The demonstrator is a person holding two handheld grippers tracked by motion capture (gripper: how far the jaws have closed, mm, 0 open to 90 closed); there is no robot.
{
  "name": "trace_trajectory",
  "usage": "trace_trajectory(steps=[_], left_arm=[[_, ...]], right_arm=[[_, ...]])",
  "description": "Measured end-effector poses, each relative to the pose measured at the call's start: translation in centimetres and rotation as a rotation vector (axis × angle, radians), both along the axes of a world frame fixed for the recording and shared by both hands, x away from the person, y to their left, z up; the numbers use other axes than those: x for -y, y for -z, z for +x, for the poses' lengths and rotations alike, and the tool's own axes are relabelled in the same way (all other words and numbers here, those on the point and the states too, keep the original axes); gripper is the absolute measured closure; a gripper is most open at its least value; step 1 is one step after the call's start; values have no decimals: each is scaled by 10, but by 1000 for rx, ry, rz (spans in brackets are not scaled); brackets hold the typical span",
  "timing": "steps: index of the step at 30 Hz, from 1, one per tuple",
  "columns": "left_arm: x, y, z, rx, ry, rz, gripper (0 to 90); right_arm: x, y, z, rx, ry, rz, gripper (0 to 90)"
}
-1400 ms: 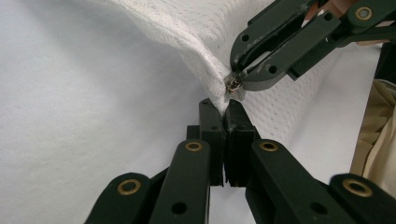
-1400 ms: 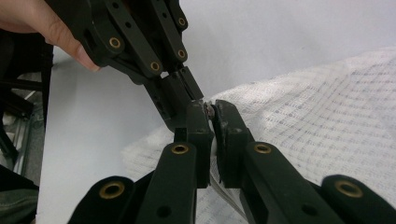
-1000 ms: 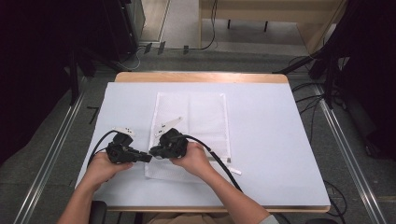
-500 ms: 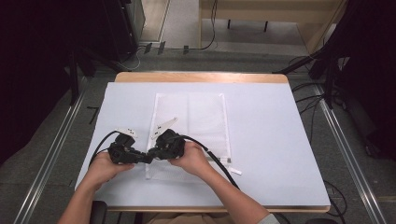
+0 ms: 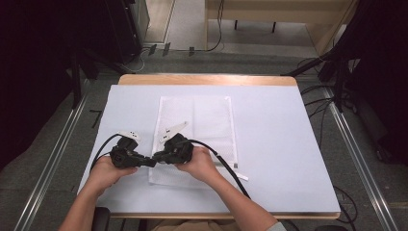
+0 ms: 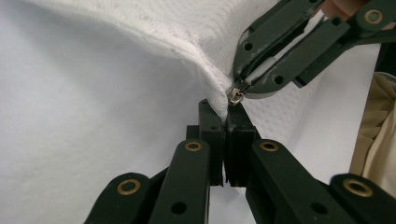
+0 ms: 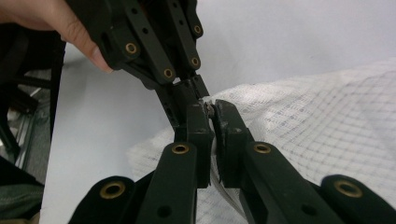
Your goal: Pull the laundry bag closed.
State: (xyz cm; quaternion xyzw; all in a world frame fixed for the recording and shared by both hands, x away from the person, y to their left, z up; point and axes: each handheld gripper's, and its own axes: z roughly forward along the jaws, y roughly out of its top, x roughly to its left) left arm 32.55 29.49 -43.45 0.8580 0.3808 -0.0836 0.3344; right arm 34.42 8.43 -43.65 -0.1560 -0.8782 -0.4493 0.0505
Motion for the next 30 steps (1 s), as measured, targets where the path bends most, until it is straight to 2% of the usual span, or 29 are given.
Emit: trace_trajectory(steps=[3, 5, 8, 14, 15, 17, 18, 20, 22, 23, 28, 30], left_arm=[[0, -1, 1, -6, 11, -11, 890], [1, -1, 0, 0, 11, -5, 890], [1, -2, 0, 7, 8, -1, 891], [0, -3, 0, -8, 15, -4, 892], [1, -2, 0, -4, 12, 0, 892], [1, -1, 0, -15, 21, 8, 891], [1, -1, -1, -8, 19, 12, 891], [2, -1, -1, -7, 20, 13, 890], [2, 0, 0, -21, 21, 9, 890], [3, 0, 0, -28, 24, 12, 890], [2, 1, 0, -22, 20, 29, 889], [1, 1, 0, -19, 20, 30, 889]], right_arm=[[3, 0, 1, -8, 2, 11, 874], [4, 0, -1, 22, -2, 6, 875], [5, 0, -3, 32, 5, 1, 874], [6, 2, -5, 44, 7, 3, 873], [5, 1, -6, 61, 9, -12, 874], [5, 1, -6, 51, 10, -17, 873], [5, 3, -4, 10, 2, -11, 872], [5, 3, -3, 2, -3, -6, 869], [5, 3, -3, 2, -3, -8, 865], [4, 3, -5, 34, -7, -29, 850], [2, 4, -5, 33, -19, -51, 836], [2, 5, -5, 25, -9, -61, 820]])
